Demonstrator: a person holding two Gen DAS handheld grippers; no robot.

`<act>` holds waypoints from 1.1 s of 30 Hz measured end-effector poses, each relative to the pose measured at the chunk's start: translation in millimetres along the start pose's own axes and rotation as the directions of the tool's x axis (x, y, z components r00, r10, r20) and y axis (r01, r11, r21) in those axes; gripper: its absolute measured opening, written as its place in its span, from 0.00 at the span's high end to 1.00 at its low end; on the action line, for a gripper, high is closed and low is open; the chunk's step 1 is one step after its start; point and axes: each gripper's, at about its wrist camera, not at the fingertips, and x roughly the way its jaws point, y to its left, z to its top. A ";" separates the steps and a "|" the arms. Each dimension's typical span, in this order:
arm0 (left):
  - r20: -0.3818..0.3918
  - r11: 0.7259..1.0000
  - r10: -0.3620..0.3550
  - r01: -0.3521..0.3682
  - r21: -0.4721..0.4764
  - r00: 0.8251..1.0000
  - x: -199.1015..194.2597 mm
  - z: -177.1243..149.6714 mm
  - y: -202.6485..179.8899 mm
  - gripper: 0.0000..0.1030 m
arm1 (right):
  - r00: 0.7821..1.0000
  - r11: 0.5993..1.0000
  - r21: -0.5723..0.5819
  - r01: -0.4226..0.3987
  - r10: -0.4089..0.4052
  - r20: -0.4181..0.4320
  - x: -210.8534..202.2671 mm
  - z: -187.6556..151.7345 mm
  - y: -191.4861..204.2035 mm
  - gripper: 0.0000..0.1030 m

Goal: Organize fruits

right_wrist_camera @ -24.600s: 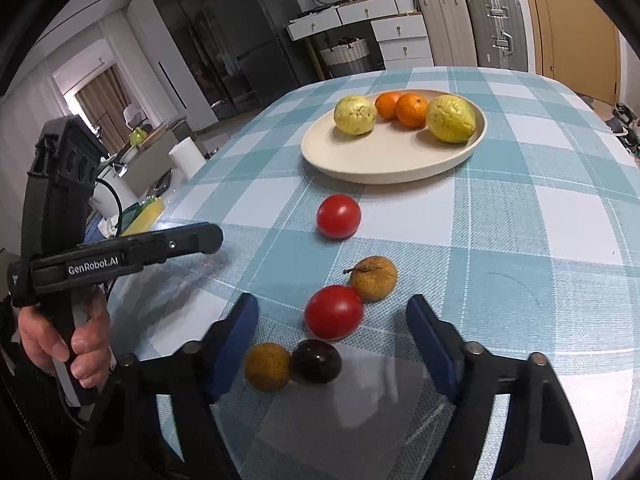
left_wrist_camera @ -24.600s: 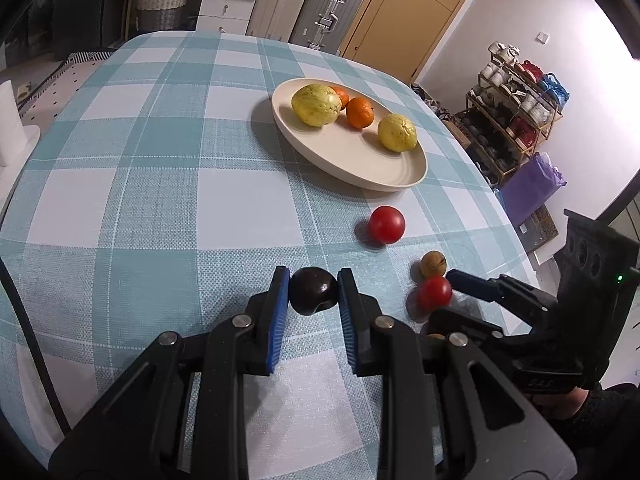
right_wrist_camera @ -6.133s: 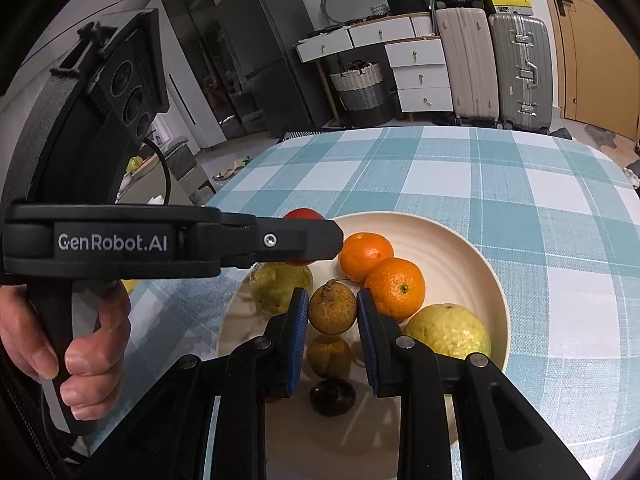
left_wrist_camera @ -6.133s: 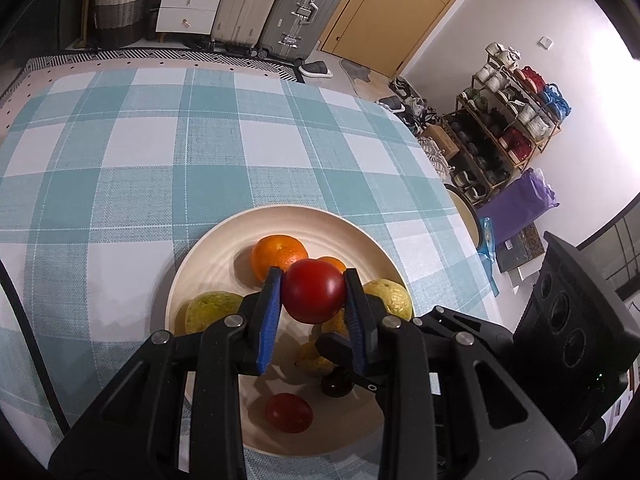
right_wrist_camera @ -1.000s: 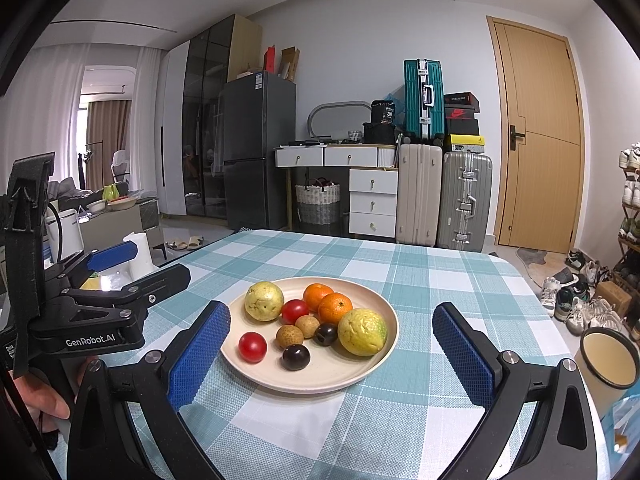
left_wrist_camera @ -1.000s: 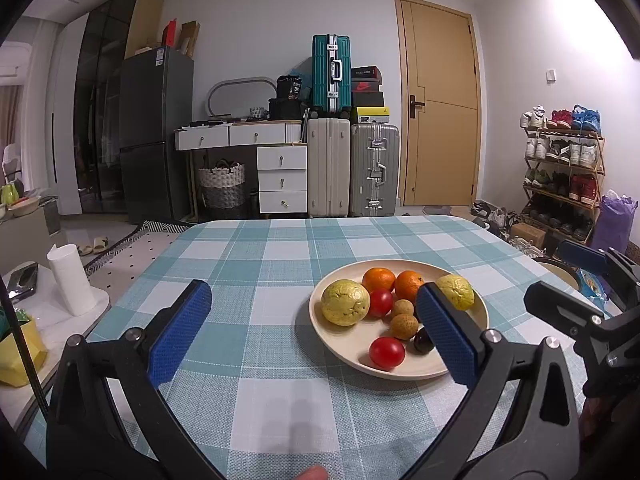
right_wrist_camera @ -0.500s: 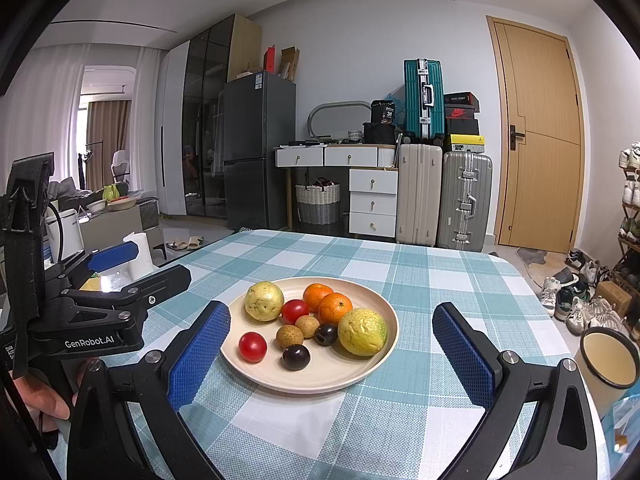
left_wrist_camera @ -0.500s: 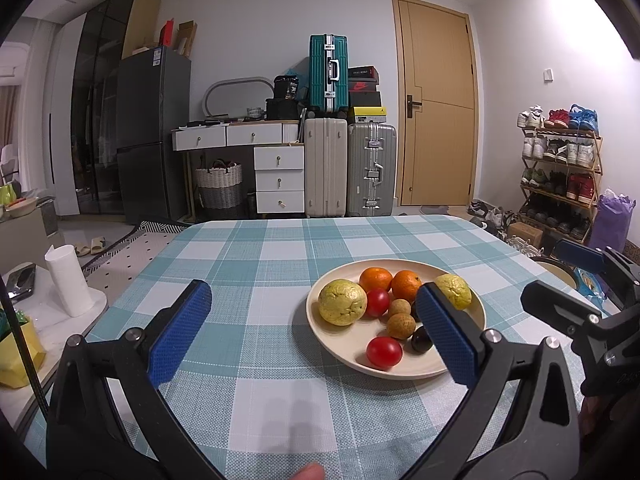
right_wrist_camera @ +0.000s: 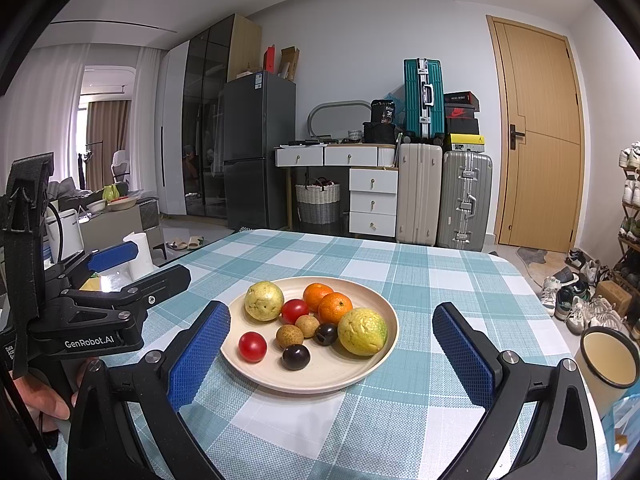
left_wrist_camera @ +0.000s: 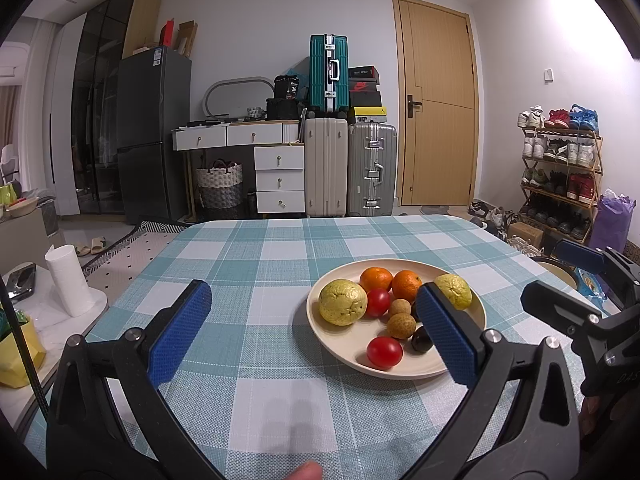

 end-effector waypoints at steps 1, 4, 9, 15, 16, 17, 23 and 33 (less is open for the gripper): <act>0.000 1.000 0.000 0.000 0.000 1.000 0.1 0.0 -0.2 0.01 | 1.000 1.000 0.000 0.000 0.000 0.000 0.0 0.0 0.0 0.00; 0.000 1.000 0.000 0.000 0.000 1.000 0.0 -0.1 -0.1 0.01 | 1.000 1.000 0.000 0.000 0.000 0.000 0.0 0.0 0.0 0.00; 0.000 1.000 0.000 0.000 0.000 1.000 -0.2 0.0 0.1 0.01 | 1.000 1.000 0.000 0.000 0.000 0.000 -0.1 0.1 0.0 0.00; 0.000 1.000 0.001 -0.001 -0.001 1.000 -1.6 0.3 2.0 0.01 | 1.000 1.000 0.000 0.000 0.000 0.000 -0.1 0.2 0.0 0.00; 0.000 1.000 0.001 -0.001 0.000 1.000 -0.2 -0.1 0.0 0.01 | 1.000 1.000 0.000 0.000 0.000 0.000 -0.1 0.2 0.0 0.00; 0.000 1.000 0.000 0.000 -0.001 1.000 -1.0 0.1 1.3 0.01 | 1.000 1.000 0.000 0.000 0.000 0.000 -0.1 0.2 -0.1 0.00; 0.000 1.000 0.000 0.000 -0.001 1.000 -0.9 0.1 1.4 0.01 | 1.000 1.000 0.001 0.000 0.000 0.000 -0.1 0.3 -0.1 0.00; 0.000 1.000 0.000 0.000 -0.001 1.000 -1.6 0.2 2.3 0.01 | 1.000 1.000 0.001 0.000 0.000 0.000 -0.1 0.4 -0.1 0.00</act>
